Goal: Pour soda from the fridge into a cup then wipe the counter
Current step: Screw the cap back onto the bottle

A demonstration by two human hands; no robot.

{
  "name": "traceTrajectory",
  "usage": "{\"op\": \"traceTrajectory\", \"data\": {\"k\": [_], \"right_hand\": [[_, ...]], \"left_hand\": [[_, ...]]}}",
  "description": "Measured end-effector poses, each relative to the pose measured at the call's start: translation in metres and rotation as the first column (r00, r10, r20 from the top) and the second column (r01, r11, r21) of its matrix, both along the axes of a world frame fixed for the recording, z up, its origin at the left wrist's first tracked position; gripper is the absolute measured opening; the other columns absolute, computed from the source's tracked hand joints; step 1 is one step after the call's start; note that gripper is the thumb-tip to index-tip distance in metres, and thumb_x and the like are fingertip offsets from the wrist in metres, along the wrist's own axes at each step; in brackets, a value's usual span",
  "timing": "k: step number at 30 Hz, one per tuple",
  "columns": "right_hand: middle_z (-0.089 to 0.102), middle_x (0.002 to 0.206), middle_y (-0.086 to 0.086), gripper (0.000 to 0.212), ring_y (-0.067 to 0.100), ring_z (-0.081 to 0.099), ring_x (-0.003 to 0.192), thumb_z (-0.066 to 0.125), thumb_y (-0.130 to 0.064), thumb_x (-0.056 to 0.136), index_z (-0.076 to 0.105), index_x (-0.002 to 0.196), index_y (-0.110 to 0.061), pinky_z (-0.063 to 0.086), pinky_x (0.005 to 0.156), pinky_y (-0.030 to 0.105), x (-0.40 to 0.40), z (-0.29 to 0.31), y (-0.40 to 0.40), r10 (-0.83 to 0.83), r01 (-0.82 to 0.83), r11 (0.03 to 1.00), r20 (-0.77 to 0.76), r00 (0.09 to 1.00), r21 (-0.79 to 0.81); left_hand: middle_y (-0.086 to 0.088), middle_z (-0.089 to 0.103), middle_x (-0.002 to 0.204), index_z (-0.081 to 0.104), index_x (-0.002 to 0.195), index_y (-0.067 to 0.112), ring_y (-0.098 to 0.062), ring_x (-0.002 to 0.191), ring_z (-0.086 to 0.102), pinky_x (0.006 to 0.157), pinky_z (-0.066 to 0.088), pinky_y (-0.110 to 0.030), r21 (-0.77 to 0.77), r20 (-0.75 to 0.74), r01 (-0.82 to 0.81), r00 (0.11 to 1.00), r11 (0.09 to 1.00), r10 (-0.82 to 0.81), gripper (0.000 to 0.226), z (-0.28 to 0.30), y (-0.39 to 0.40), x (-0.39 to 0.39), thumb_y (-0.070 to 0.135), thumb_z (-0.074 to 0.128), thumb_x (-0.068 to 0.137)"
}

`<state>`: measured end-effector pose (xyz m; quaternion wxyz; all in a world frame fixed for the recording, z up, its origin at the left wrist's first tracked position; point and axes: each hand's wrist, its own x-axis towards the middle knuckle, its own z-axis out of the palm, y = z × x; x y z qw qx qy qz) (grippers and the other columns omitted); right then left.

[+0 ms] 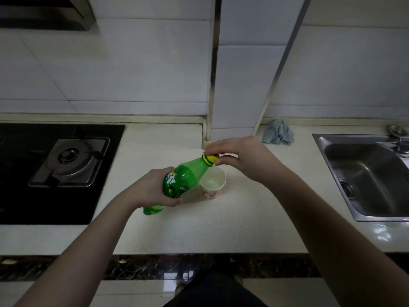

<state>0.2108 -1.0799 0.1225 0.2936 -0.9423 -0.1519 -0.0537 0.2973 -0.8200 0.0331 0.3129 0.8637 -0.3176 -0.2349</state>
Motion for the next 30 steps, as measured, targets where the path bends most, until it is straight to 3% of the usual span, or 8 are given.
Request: {"op": "traceTrajectory", "data": {"k": [5, 10, 13, 18, 22, 26, 30], "right_hand": [[0.066, 0.121, -0.008, 0.034, 0.002, 0.059, 0.113, 0.071, -0.013, 0.083, 0.069, 0.117, -0.02, 0.042, 0.102, 0.02, 0.004, 0.017, 0.001, 0.067, -0.069, 0.998, 0.081, 0.994, 0.012], [0.065, 0.121, -0.012, 0.034, -0.001, 0.058, 0.113, 0.07, -0.012, 0.084, 0.069, 0.117, -0.022, 0.043, 0.101, 0.019, 0.004, 0.027, 0.001, 0.081, -0.083, 0.996, 0.051, 0.995, 0.043], [0.064, 0.119, -0.017, 0.029, -0.004, 0.058, 0.113, 0.069, -0.014, 0.086, 0.07, 0.114, -0.021, 0.042, 0.101, 0.017, 0.001, 0.025, 0.0, 0.052, -0.05, 0.985, -0.006, 0.999, 0.167], [0.071, 0.106, -0.01, 0.017, 0.0, 0.064, 0.102, 0.07, -0.009, 0.084, 0.075, 0.099, -0.013, 0.048, 0.096, 0.023, -0.005, 0.01, 0.008, -0.076, 0.098, 0.907, -0.069, 0.995, 0.41], [0.068, 0.115, 0.0, 0.036, 0.002, 0.064, 0.104, 0.066, -0.005, 0.087, 0.062, 0.121, -0.016, 0.048, 0.09, 0.015, -0.009, 0.003, 0.008, -0.062, 0.144, 0.857, -0.179, 0.982, 0.495], [0.068, 0.114, -0.006, 0.027, -0.002, 0.06, 0.1, 0.067, -0.021, 0.088, 0.068, 0.115, -0.022, 0.041, 0.087, 0.007, -0.009, 0.0, 0.004, -0.135, 0.156, 0.967, -0.112, 0.985, 0.204], [0.069, 0.109, -0.011, 0.027, -0.003, 0.058, 0.098, 0.067, -0.023, 0.089, 0.069, 0.115, -0.026, 0.04, 0.086, 0.007, -0.012, 0.003, 0.001, -0.093, 0.107, 0.983, -0.101, 0.991, 0.148]], "left_hand": [[0.015, 0.07, 0.086, 0.061, 0.094, 0.036, 0.003, 0.08, 0.064, 0.067, 0.047, -0.01, 0.002, -0.069, 0.05, 0.996, 0.999, -0.05, 0.043, 0.017, 0.002, 0.004, 0.024, 0.09, 0.064], [0.012, 0.074, 0.089, 0.065, 0.094, 0.027, -0.007, 0.083, 0.07, 0.072, 0.054, -0.021, -0.028, -0.267, 0.111, 0.957, 0.993, -0.115, 0.04, 0.029, 0.004, 0.003, 0.016, 0.088, 0.064], [0.004, 0.075, 0.092, 0.069, 0.091, 0.03, -0.014, 0.086, 0.071, 0.076, 0.057, -0.028, -0.075, -0.307, 0.095, 0.945, 0.993, -0.114, 0.041, 0.03, 0.003, -0.001, 0.033, 0.083, 0.053], [0.013, 0.073, 0.087, 0.067, 0.087, 0.044, -0.006, 0.081, 0.069, 0.072, 0.051, -0.023, -0.074, -0.29, 0.094, 0.951, 0.993, -0.111, 0.036, 0.022, 0.002, -0.006, 0.028, 0.083, 0.059], [0.019, 0.071, 0.083, 0.065, 0.084, 0.05, -0.001, 0.078, 0.067, 0.068, 0.048, -0.016, -0.056, -0.285, 0.114, 0.95, 0.992, -0.126, 0.038, 0.022, 0.005, -0.009, 0.025, 0.084, 0.062], [0.017, 0.071, 0.08, 0.064, 0.088, 0.032, -0.003, 0.076, 0.067, 0.069, 0.051, -0.019, -0.024, -0.288, 0.124, 0.949, 0.992, -0.126, 0.034, 0.02, 0.006, -0.012, 0.02, 0.086, 0.065], [0.014, 0.072, 0.083, 0.065, 0.09, 0.03, -0.007, 0.079, 0.069, 0.074, 0.055, -0.026, -0.019, -0.304, 0.137, 0.943, 0.99, -0.136, 0.038, 0.02, 0.008, -0.015, 0.035, 0.082, 0.057]]}}
